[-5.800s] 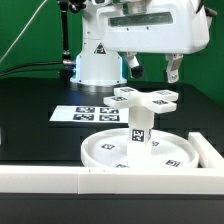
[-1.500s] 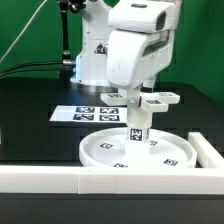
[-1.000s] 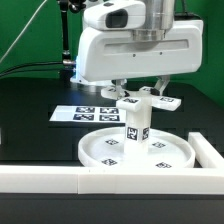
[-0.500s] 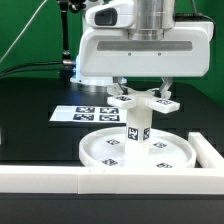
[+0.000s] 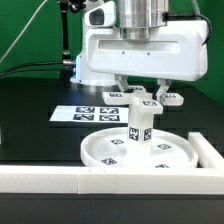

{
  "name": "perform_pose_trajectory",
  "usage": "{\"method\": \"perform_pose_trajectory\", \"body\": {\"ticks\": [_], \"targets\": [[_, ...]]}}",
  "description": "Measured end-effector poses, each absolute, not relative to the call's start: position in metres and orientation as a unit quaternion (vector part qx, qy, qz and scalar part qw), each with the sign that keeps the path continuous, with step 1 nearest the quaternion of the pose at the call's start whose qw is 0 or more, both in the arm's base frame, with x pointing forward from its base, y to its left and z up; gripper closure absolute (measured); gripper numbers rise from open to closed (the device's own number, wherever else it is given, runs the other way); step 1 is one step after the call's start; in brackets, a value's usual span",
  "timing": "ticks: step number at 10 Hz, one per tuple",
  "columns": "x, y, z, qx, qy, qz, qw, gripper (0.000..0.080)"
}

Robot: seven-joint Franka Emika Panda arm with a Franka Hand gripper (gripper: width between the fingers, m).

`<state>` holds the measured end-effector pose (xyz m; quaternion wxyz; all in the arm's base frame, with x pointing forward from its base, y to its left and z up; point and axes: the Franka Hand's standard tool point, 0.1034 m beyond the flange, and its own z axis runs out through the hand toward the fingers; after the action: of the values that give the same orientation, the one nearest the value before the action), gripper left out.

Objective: Assemble round table

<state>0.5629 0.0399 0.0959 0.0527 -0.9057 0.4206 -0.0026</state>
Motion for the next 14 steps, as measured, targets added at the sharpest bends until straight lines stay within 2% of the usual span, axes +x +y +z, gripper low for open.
{"method": "perform_pose_trajectory", "body": {"ticks": [7, 10, 14], "targets": [[0.5646, 0.0389, 0.0964, -0.783, 0.62, 0.003, 0.058, 0.0354], [0.5638, 0.0386, 0.0958, -0.692, 0.718, -0.003, 0.078, 0.0354], [0.5645, 0.0384, 0.096, -0.542, 0.836, -0.001, 0.085, 0.0354]]}}
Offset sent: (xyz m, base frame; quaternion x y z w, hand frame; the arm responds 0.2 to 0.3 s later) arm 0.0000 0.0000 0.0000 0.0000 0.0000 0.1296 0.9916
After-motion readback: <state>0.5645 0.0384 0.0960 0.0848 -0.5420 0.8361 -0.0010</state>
